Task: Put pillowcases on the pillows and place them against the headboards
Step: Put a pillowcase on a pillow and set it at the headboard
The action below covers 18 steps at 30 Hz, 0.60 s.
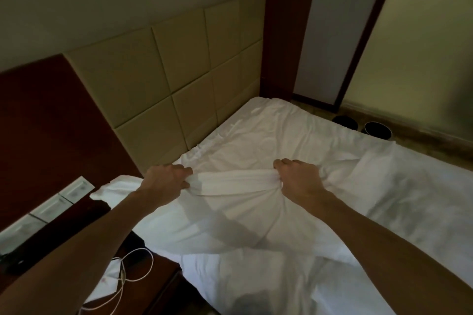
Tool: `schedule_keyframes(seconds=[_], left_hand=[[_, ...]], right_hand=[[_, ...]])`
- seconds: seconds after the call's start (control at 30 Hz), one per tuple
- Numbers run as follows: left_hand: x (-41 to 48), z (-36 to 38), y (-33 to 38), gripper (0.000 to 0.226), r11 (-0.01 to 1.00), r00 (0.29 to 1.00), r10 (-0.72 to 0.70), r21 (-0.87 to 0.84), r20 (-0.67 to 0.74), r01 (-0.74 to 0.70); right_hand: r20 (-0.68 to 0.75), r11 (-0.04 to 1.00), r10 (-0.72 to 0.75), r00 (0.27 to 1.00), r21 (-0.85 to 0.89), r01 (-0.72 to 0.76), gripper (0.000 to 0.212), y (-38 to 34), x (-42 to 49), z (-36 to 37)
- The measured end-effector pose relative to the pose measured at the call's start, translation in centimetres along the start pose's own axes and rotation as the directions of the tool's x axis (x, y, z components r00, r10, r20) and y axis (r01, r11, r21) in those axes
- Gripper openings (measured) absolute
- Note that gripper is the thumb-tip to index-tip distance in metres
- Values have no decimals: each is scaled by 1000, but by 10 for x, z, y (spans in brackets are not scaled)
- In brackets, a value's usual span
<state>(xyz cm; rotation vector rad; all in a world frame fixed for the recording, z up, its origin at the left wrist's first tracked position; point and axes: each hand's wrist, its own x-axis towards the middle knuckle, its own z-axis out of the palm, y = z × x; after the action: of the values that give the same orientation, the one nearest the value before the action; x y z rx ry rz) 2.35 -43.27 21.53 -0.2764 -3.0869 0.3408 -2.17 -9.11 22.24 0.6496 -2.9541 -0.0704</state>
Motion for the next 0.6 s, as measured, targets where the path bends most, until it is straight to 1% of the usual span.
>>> schedule_keyframes(seconds=[0.17,0.23,0.3,0.37,0.4,0.47,0.53,0.6], left_hand=[[25,31,3,19,995,997,-16,-104,-77,8],[30,44,15,17,995,998,-8,-103,-65,1],[35,57,27,17,996,999,11,-85,-39,-14],[43,64,35,19,996,1000,11,-84,-29,-13],[48,65,38,19,996,1000,2,-87,-31,-4],[57,66,43,19,996,999,-37,-87,-29,35],[63,63,46,16,992,996,-84,-97,-8,83],[66,62,45,15,987,993,-122,-105,5,122]], right_hand=[[78,999,44,996,-20,-43,33,13,29,27],[164,998,57,985,-25,-54,38,19,33,43],[289,999,37,957,-42,-26,44,23,35,60],[401,999,-16,916,-39,35,44,21,40,69],[423,998,-53,905,-16,66,44,19,45,70],[404,987,-162,901,81,141,49,7,56,71],[373,951,-283,884,229,208,62,-15,71,69],[326,916,-355,876,307,257,73,-44,89,68]])
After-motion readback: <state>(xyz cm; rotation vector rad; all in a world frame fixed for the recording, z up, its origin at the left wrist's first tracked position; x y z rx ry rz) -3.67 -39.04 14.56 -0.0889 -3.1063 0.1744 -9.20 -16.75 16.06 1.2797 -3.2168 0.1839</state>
